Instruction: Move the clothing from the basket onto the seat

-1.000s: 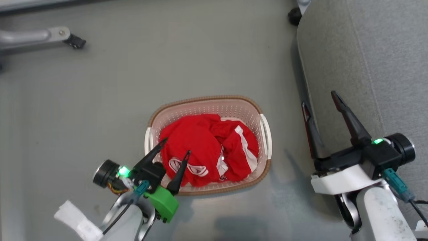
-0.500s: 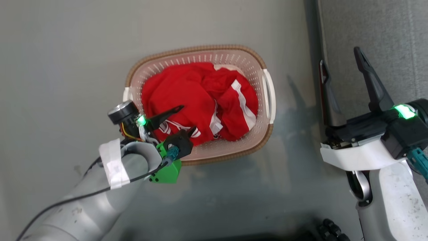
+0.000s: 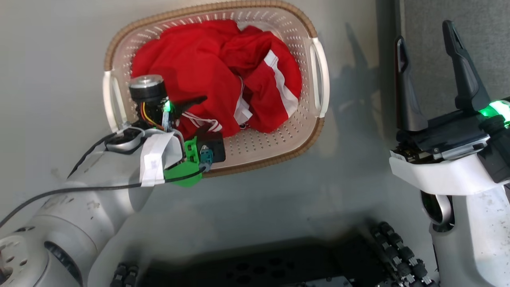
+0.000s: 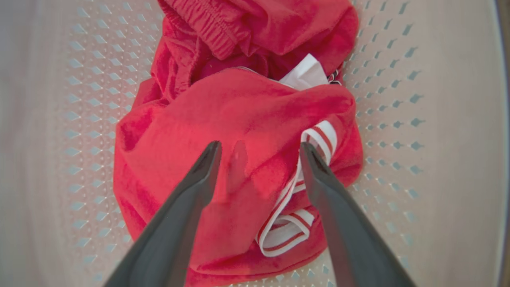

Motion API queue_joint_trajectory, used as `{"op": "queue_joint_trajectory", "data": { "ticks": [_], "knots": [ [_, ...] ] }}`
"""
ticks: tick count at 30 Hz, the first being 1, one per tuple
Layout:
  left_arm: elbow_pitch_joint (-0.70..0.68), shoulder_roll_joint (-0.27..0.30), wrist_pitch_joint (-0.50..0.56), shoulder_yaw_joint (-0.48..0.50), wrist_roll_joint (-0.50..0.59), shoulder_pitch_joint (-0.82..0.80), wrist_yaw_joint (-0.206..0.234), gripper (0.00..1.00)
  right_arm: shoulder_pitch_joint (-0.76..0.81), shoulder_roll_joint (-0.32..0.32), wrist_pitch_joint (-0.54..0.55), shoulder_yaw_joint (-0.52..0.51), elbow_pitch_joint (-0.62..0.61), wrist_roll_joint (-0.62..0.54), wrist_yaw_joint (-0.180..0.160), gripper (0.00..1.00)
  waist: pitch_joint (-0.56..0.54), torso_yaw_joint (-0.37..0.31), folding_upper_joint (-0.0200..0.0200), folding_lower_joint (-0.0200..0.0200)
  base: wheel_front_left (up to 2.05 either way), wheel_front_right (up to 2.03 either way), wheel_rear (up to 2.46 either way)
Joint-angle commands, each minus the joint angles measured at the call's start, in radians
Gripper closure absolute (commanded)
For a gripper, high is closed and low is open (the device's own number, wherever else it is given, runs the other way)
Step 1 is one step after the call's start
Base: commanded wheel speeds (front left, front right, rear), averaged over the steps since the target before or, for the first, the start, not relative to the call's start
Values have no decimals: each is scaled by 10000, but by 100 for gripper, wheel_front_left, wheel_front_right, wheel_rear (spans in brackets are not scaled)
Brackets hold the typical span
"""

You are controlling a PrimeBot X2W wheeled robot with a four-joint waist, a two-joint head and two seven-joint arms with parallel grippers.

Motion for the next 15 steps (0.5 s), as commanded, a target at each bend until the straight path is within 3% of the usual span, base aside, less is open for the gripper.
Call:
{"op": "queue_joint_trajectory", "data": {
  "ticks": [1, 8, 15],
  "knots": [
    [222, -26, 5, -78, 70, -333, -25, 0, -182, -25, -49, 42, -129, 24, -3, 0, 802, -235, 0, -1, 0, 0, 0],
    [1285, -302, 5, -150, 894, -868, -25, 0, -361, -23, -49, 162, -375, 143, -3, 0, 1393, -327, 0, -1, 0, 0, 0],
    [1880, -509, 6, -133, 895, -1442, 128, 0, -441, -25, -49, 206, -493, 211, -3, 0, 1899, -341, 0, -1, 0, 0, 0]
  ]
}}
